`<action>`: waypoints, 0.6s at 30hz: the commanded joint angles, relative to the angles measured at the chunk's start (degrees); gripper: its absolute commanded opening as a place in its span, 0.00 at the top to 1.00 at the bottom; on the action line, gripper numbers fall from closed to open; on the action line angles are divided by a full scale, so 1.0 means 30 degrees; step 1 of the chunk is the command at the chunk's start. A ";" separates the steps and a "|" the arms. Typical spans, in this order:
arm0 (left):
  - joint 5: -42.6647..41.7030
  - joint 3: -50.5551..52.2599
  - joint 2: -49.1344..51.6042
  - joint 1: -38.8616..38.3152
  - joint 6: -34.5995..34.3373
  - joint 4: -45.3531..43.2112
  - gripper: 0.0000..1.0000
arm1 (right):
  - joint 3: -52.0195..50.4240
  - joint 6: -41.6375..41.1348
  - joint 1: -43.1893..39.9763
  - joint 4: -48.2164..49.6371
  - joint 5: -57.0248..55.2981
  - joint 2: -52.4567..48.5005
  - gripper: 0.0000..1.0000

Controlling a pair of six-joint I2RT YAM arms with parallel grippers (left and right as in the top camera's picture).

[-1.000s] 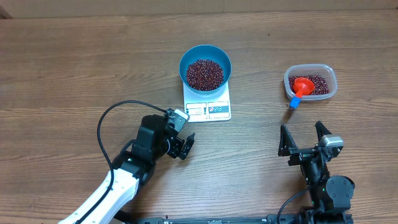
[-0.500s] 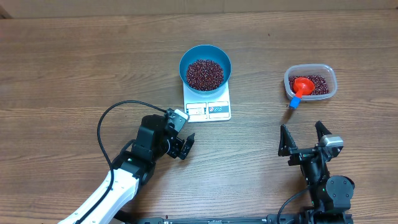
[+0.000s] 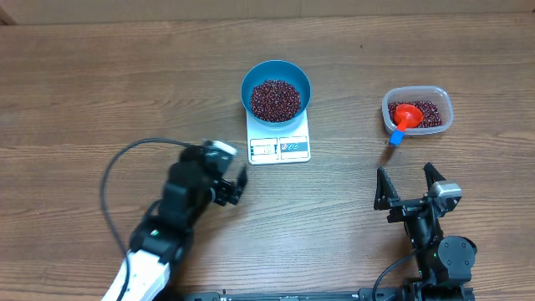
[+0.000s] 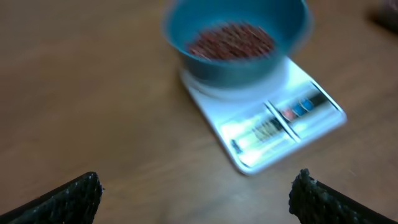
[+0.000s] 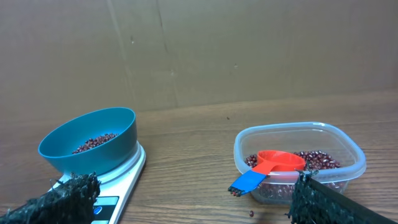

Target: Scoop item into bowl and weigh 150g on scale

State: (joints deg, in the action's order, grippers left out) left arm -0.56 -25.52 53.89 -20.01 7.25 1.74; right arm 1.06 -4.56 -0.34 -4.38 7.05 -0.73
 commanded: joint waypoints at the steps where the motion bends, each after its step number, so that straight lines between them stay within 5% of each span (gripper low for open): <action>1: 0.0160 0.0627 -0.2062 0.1880 -0.0306 -0.0051 0.01 | -0.0204 -0.0168 0.0109 0.0066 -0.0138 0.0189 0.00; 18: -0.0044 0.4430 -1.1803 0.6623 -0.0277 -0.0954 0.00 | -0.0204 -0.0168 0.0109 0.0073 -0.0138 0.0189 0.00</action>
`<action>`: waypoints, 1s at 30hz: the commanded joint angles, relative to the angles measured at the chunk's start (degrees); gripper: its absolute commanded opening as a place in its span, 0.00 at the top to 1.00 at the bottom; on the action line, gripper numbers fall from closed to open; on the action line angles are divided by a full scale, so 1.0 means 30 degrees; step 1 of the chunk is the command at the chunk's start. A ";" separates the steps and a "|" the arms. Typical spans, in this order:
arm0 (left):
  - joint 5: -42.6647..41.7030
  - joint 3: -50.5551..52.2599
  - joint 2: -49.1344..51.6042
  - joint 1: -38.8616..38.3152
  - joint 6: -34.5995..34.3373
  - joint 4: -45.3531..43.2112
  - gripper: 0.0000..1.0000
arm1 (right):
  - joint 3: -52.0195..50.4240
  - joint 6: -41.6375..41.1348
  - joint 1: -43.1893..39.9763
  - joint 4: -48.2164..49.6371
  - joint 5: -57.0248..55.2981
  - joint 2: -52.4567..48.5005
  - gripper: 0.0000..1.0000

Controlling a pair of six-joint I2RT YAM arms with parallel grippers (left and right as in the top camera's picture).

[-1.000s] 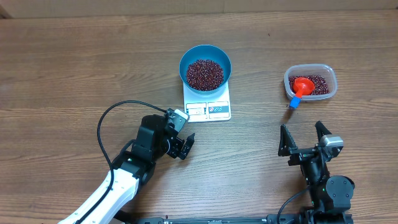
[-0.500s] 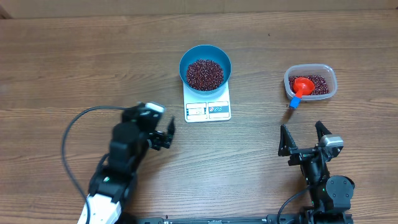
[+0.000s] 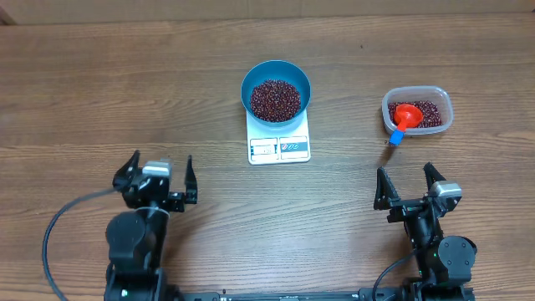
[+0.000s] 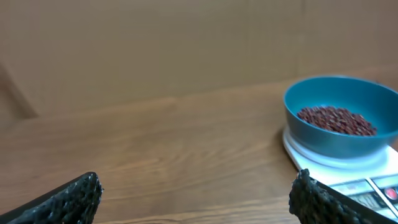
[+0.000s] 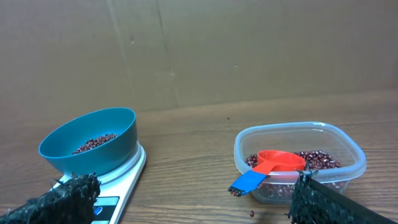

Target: Scoop item into bowl and weigh 150g on scale

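Note:
A blue bowl (image 3: 276, 90) of dark red beans sits on the white scale (image 3: 279, 142) at the table's middle back; the left wrist view shows the bowl (image 4: 339, 127) at right. A clear plastic container (image 3: 417, 110) of beans stands at the right, with a red scoop (image 3: 405, 115) resting in it, its blue handle over the near rim. My left gripper (image 3: 155, 179) stands open and empty at the front left. My right gripper (image 3: 410, 186) is open and empty at the front right, short of the container (image 5: 298, 160) and scoop (image 5: 273, 165).
A few loose beans (image 5: 252, 213) lie on the table just in front of the container. A brown cardboard wall (image 5: 199, 50) rises behind the table. The arms' cables trail off the front edge.
My left arm has drawn back from beside the scale's front left corner to the front left of the table, facing straight ahead. The right arm, bowl and scoop have not moved.

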State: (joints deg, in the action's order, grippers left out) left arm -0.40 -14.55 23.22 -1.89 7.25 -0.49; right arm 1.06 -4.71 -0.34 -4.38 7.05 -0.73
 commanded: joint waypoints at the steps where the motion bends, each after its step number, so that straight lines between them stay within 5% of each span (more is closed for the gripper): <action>1: -0.0095 0.0998 -0.2018 0.0707 -0.0277 -0.0291 0.00 | -0.0204 -0.0117 0.0109 0.0073 -0.0138 0.0189 0.00; 13: -0.0087 0.4707 -0.6499 0.1013 -0.0284 -0.1996 0.00 | -0.0204 -0.0117 0.0109 0.0073 -0.0138 0.0189 0.00; 30: -0.0095 0.4758 -0.7694 0.0998 -0.0204 0.1472 0.00 | -0.0204 -0.0117 0.0109 0.0073 -0.0138 0.0189 0.00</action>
